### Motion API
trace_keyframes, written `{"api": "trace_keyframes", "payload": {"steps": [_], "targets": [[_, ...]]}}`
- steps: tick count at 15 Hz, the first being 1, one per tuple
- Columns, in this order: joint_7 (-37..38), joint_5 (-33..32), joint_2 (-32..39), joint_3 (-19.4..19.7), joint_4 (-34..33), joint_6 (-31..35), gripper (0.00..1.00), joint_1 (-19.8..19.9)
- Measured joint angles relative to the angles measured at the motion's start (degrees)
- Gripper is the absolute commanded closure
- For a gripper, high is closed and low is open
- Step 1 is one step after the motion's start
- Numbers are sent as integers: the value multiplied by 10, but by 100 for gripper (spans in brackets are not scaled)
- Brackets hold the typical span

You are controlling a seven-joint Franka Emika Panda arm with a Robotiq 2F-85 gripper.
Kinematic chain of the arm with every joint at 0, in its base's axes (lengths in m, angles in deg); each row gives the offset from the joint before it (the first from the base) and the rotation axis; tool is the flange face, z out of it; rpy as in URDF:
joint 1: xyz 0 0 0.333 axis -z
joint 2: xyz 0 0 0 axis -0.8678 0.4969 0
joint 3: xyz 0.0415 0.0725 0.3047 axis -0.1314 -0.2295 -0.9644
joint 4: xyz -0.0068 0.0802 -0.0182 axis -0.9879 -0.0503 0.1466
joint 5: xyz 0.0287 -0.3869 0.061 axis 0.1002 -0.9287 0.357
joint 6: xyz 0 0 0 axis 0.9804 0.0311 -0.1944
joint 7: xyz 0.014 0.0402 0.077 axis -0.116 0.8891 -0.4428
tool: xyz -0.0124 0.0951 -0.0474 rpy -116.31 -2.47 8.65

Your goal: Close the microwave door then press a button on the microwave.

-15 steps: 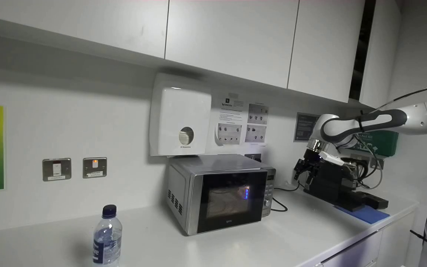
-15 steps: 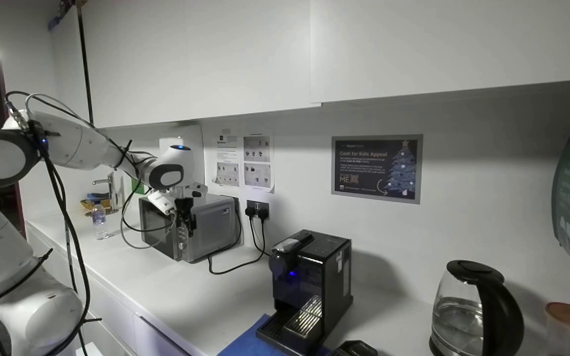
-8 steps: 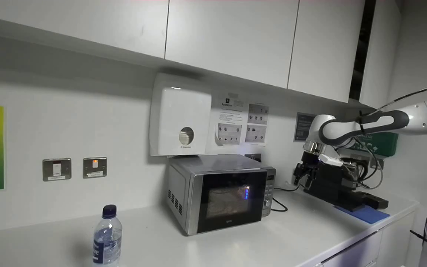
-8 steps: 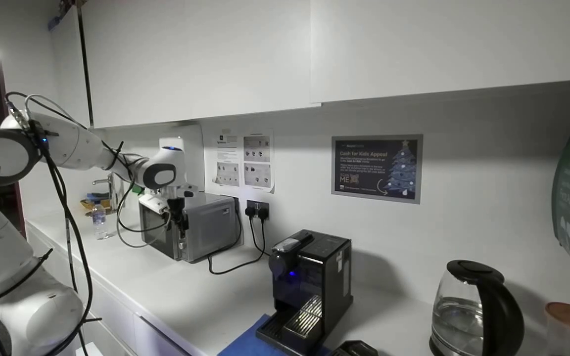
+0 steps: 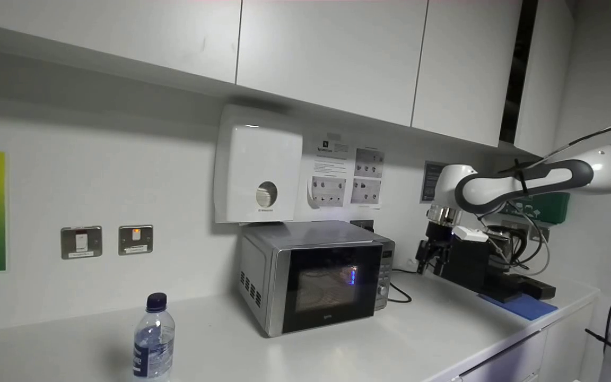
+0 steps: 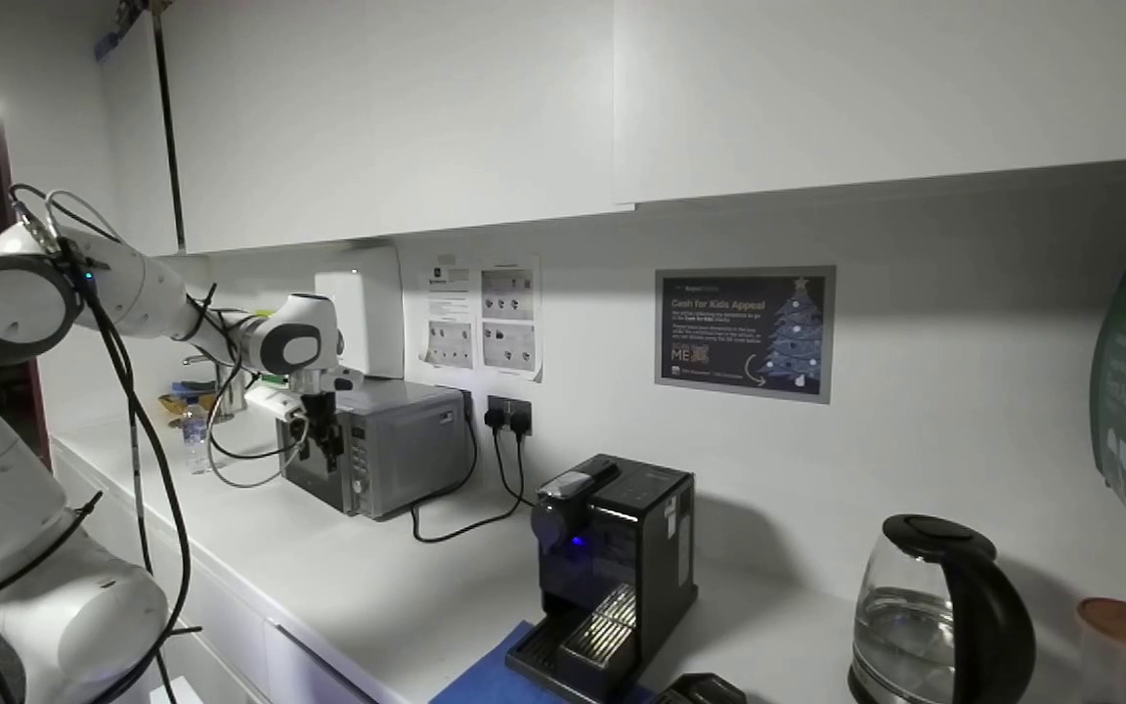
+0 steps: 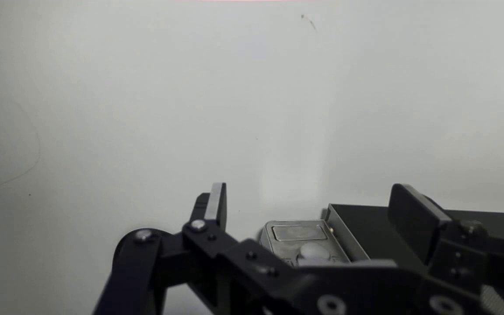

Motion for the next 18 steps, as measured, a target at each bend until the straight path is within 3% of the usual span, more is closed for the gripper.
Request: {"api": "trace_keyframes", "payload": {"steps": [7,18], "targets": [[50,0,24,-35,-13,0,0,-13],[65,-8,130,-60,-88,0,0,-34]]}}
